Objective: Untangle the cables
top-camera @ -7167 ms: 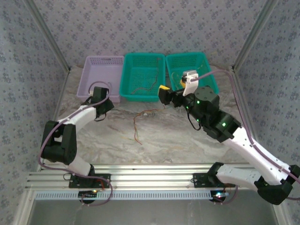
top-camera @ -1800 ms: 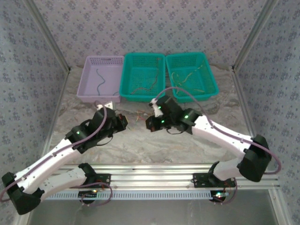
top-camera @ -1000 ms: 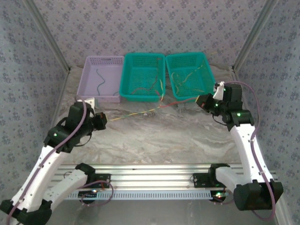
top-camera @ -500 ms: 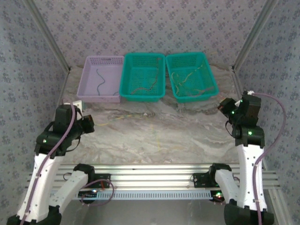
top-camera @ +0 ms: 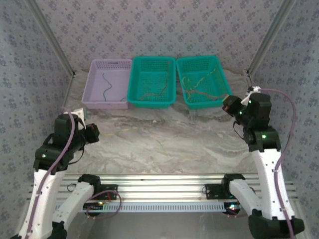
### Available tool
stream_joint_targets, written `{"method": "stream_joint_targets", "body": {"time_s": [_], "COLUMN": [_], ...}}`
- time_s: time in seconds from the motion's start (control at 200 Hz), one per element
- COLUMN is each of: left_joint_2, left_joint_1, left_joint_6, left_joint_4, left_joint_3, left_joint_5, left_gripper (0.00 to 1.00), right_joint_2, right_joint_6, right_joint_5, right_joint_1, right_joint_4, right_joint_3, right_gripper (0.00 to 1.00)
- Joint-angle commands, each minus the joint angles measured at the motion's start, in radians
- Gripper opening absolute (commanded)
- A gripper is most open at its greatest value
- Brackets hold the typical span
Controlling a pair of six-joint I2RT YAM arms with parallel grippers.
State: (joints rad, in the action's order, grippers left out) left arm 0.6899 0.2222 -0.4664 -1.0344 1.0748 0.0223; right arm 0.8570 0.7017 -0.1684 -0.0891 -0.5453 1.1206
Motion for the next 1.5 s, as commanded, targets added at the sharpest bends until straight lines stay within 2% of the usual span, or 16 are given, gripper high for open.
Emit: {"method": "stream_joint_targets", "body": {"time_s": [0.0,0.1,0.19,0.32,0.62,0.839,0.989,1.069,1.174,1.339,1.494], "left_joint_2": [0.007,0.011,0.019,0.028,0.048,0.079,0.085,0.077,0.067,0.066,0.071], "left_joint_1": [-0.003,-0.003,0.001,0.02,0.082,0.15,0.177,0.19,0.196,0.209,0.226], "left_joint_6": [-0.038,-0.044,-0.05,-0.058,-0.081,-0.081,-0.087,-0.087,-0.084,-0.092,-0.094], "left_joint_4": [0.063,0.078,0.094,0.114,0.163,0.185,0.194,0.191,0.189,0.201,0.207], "left_joint_3": [-0.024,-0.023,-0.018,-0.018,-0.048,-0.047,-0.059,-0.067,-0.079,-0.098,-0.104], "left_joint_5": [0.06,0.069,0.076,0.074,0.052,0.005,0.0,-0.011,-0.019,-0.016,-0.021], "left_gripper": [0.0,0.0,0.0,0.0,0.0,0.0,0.0,0.0,0.0,0.0,0.0], "right_joint_2": [0.058,0.184,0.302,0.459,0.892,1.245,1.468,1.482,1.474,1.674,1.732], "right_joint_6": [-0.041,-0.065,-0.113,-0.09,-0.131,-0.202,-0.224,-0.188,-0.188,-0.185,-0.192], "right_joint_5": [-0.031,-0.027,-0.022,-0.064,-0.049,0.036,0.209,0.237,0.284,0.245,0.239], "right_joint_1": [-0.107,-0.24,-0.3,-0.317,-0.327,-0.367,-0.404,-0.397,-0.407,-0.428,-0.442], "right_joint_4": [0.025,0.032,0.032,0.094,0.028,-0.162,-0.392,-0.398,-0.285,-0.444,-0.421], "right_joint_3": [0.115,0.191,0.267,0.383,0.762,1.169,1.476,1.443,1.345,1.546,1.482], "right_gripper": [0.0,0.0,0.0,0.0,0.0,0.0,0.0,0.0,0.0,0.0,0.0]}}
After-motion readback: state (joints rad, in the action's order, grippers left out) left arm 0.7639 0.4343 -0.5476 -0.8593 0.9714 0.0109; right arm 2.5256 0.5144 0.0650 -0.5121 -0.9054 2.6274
